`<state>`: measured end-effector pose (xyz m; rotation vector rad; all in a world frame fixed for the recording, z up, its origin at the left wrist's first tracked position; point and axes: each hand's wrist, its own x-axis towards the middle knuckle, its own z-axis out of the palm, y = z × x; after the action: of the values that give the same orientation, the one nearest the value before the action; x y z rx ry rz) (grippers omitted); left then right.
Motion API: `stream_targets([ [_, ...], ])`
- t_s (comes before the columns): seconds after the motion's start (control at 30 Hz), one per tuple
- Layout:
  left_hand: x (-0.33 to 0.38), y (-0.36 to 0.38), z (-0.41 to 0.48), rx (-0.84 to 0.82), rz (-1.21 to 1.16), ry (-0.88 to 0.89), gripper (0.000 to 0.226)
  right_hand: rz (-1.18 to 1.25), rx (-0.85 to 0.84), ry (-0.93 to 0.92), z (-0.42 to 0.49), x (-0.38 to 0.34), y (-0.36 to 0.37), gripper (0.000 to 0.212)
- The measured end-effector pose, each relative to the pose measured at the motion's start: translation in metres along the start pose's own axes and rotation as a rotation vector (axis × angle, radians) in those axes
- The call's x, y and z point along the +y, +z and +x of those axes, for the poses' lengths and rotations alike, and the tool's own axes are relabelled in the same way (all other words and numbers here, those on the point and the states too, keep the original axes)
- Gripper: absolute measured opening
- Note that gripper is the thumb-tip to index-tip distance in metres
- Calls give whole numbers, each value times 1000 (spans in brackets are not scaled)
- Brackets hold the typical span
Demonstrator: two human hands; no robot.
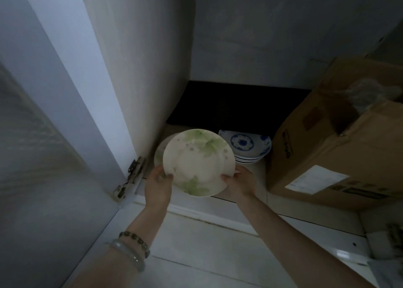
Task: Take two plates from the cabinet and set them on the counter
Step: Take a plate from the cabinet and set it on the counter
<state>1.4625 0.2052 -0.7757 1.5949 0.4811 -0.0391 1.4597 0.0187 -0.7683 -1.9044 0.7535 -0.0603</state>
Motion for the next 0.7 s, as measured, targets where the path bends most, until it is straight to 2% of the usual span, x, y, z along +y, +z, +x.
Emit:
stream_targets([
  [0.1, 10, -2, -13, 1, -35, -44, 15, 24, -19, -13, -11, -3, -20, 37],
  [0.23, 20, -5, -36, 30, -90, -83, 11, 26, -19, 18, -30, -8, -48, 44],
  [0.43, 46, -13, -85, 35, -109, -132, 14, 121, -44, 99, -74, -11, -91, 51],
  [0.7, 128, -30, -180, 38, -53, -236, 26, 141, -55, 142, -152, -65, -173, 44],
])
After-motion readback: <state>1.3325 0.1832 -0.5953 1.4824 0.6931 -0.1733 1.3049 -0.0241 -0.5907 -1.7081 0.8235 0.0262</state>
